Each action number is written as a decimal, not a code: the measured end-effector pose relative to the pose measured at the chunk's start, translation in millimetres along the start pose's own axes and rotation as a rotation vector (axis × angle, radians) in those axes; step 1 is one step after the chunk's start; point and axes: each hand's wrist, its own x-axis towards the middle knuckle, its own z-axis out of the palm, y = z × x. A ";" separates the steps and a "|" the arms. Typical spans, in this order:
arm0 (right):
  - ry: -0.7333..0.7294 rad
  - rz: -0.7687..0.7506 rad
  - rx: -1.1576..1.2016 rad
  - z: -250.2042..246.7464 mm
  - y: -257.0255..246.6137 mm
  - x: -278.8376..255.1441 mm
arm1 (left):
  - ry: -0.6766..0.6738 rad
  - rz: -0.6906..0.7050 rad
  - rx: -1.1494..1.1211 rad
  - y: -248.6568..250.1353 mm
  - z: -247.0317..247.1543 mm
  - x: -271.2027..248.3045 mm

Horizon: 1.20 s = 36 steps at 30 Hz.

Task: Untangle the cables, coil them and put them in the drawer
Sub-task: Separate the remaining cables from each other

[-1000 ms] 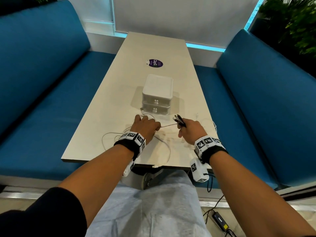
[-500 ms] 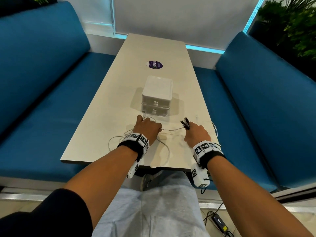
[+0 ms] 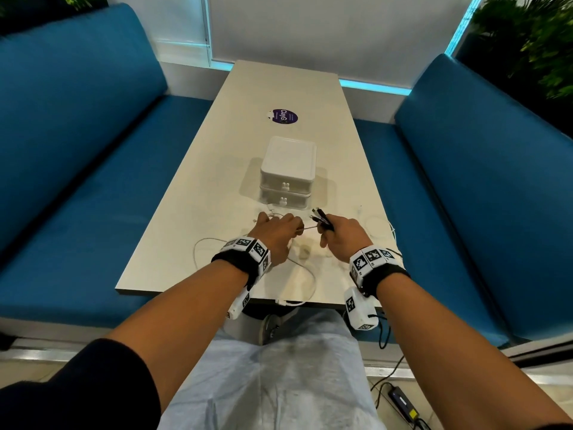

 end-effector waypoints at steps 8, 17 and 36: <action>0.225 0.305 -0.042 -43.3 40.5 -1.0 | -0.052 -0.063 0.010 -40.8 2.9 -21.5; 0.121 0.304 -0.359 -19.9 38.5 -13.9 | 0.004 -0.045 0.090 -40.4 13.1 -15.3; 0.191 0.220 -0.375 -5.8 36.0 -14.9 | 0.043 0.076 0.226 -26.0 -4.1 -23.4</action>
